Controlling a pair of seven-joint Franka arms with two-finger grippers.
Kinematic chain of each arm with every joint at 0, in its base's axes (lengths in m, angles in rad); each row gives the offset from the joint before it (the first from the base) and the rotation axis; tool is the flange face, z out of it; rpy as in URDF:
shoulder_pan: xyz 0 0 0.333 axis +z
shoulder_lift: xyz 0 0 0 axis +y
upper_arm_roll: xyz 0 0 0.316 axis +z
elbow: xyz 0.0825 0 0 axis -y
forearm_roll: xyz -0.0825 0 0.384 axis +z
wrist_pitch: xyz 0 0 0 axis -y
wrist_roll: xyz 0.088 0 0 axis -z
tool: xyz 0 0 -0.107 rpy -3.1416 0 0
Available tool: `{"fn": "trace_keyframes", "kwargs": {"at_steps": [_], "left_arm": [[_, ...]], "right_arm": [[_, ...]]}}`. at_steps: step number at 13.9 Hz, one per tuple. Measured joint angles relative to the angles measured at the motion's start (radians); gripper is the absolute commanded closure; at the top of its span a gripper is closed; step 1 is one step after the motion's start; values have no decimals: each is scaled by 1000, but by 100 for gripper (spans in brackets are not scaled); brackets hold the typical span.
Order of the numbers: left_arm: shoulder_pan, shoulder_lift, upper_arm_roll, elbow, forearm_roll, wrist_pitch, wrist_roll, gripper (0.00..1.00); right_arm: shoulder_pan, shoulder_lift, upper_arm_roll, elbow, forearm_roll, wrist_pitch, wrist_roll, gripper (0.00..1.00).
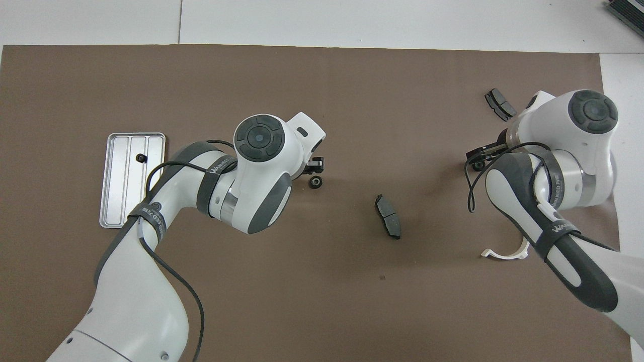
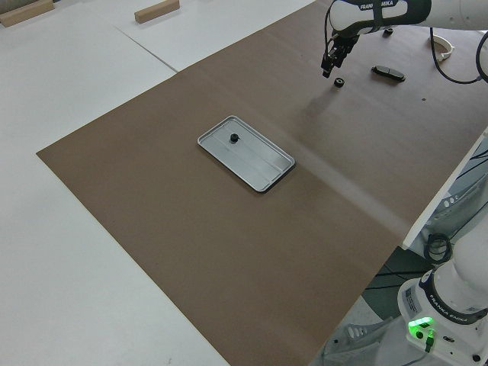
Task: Pick bearing gear from pile to tray
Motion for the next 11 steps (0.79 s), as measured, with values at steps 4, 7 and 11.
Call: {"fn": "trace_keyframes", "kwargs": {"at_steps": [4,7,11], "left_arm": [[-24,21,1,7,0,31,0,34],[-27,24,1,8,1,53,0,34],[-36,39,1,8,1,69,0,34]], "right_arm": [[0,20,4,-60,29,55,-3,0],[0,20,6,-74,30,55,-6,14],[0,18,7,-79,30,55,-6,38]]}}
